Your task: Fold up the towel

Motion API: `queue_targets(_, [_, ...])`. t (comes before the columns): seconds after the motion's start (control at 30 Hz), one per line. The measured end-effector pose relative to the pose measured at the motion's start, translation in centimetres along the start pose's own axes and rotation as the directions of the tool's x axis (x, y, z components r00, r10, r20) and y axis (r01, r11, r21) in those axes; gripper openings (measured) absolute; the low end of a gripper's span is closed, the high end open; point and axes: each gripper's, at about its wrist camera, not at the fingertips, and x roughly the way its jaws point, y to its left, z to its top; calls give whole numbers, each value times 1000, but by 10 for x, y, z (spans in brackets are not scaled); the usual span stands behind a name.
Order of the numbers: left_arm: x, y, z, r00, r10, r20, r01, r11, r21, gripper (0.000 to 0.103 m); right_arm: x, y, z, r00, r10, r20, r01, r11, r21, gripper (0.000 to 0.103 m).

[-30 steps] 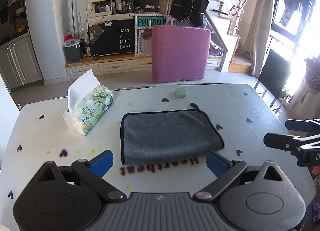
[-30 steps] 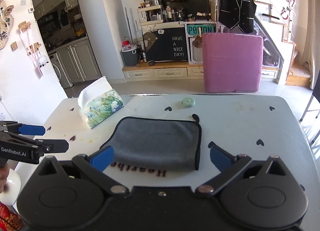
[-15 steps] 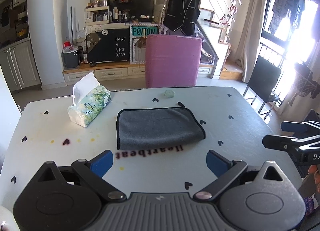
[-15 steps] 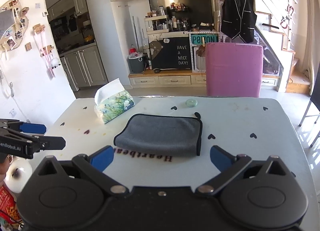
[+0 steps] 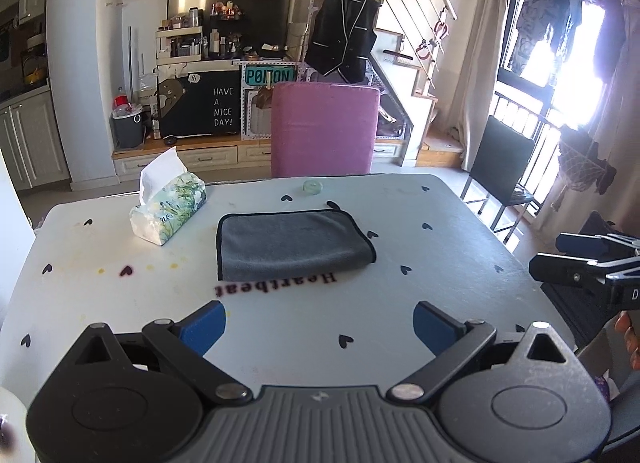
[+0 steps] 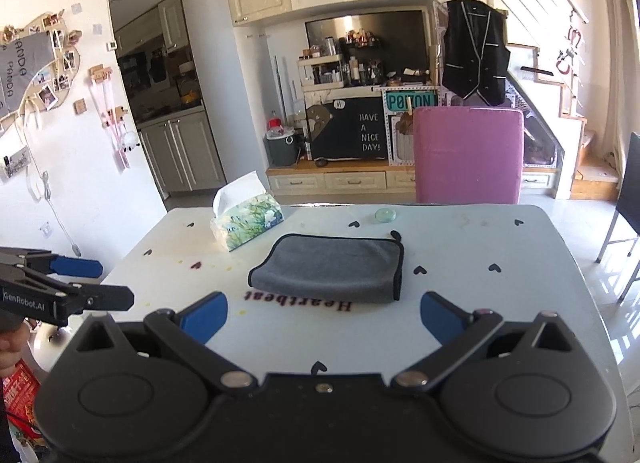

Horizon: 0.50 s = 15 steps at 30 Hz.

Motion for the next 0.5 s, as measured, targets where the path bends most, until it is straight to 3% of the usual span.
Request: queue_targets(0.5, [-58,-11,-37,998,-21,60,21,1000,6,103,-59,8,-30,999,1,38,0,1000,-4,103])
